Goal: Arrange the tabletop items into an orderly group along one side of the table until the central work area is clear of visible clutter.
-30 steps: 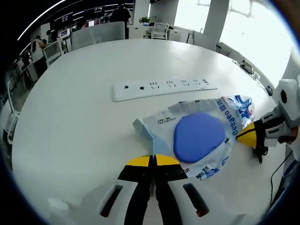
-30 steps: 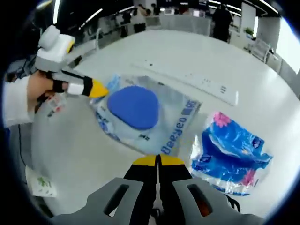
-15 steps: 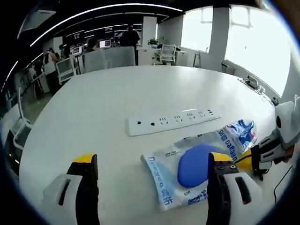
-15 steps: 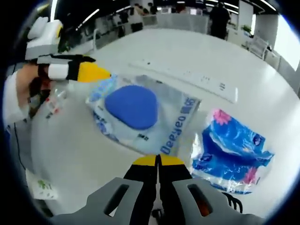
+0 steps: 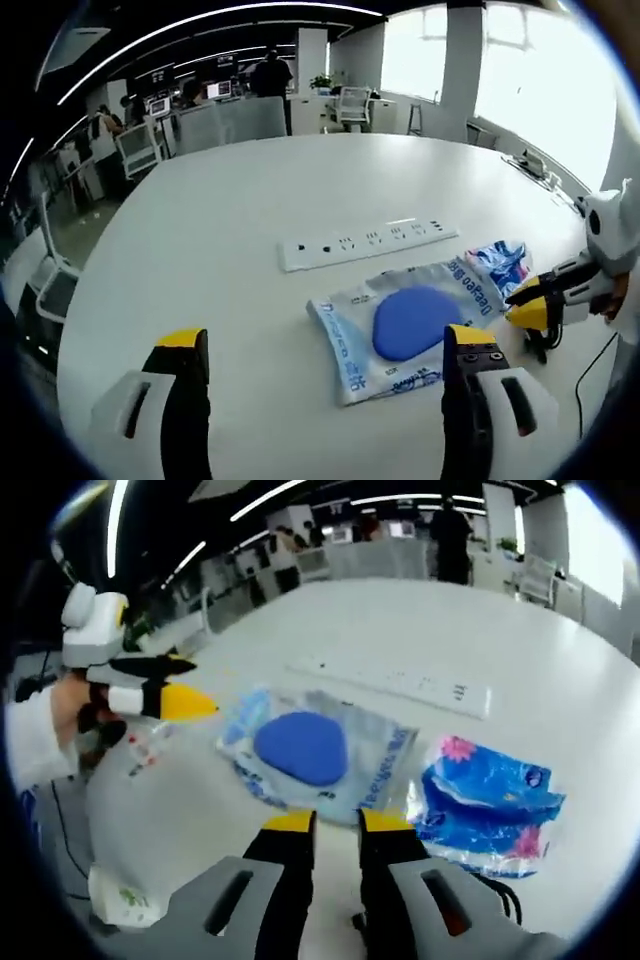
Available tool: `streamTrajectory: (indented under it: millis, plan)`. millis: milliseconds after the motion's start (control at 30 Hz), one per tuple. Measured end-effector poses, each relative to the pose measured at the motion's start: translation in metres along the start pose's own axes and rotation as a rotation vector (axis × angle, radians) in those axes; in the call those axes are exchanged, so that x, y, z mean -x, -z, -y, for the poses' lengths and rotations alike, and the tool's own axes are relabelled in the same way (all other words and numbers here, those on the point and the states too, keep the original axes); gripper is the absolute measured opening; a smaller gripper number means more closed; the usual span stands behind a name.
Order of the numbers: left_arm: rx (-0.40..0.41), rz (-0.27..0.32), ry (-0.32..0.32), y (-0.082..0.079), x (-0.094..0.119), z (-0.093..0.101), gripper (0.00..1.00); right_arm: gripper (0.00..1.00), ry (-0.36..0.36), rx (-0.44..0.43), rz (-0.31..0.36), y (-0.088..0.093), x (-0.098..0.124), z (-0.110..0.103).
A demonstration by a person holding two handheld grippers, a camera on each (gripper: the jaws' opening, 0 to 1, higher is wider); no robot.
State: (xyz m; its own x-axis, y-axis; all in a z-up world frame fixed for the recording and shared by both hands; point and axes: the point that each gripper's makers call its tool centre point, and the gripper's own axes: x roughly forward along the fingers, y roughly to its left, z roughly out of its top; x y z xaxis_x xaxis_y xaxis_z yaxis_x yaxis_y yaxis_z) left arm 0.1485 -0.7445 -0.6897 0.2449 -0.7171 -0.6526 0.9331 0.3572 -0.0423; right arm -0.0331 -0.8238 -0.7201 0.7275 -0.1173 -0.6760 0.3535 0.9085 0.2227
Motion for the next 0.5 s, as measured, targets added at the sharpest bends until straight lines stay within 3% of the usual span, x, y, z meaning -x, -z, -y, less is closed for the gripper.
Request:
streamTrajectory:
  millis: [200, 333, 500]
  plan:
    - [-0.008, 0.012, -0.011, -0.001, 0.025, 0.002, 1.0, 0.45, 0.01, 0.005, 0.037, 0.003, 0.032, -0.001]
    - [-0.009, 0.013, -0.023, 0.006, 0.043, 0.002, 1.0, 0.48, 0.009, -0.046, 0.065, 0.007, 0.053, 0.001]
    - [-0.024, -0.001, -0.037, 0.017, 0.066, 0.003, 1.0, 0.48, -0.008, -0.047, 0.07, 0.02, 0.074, -0.005]
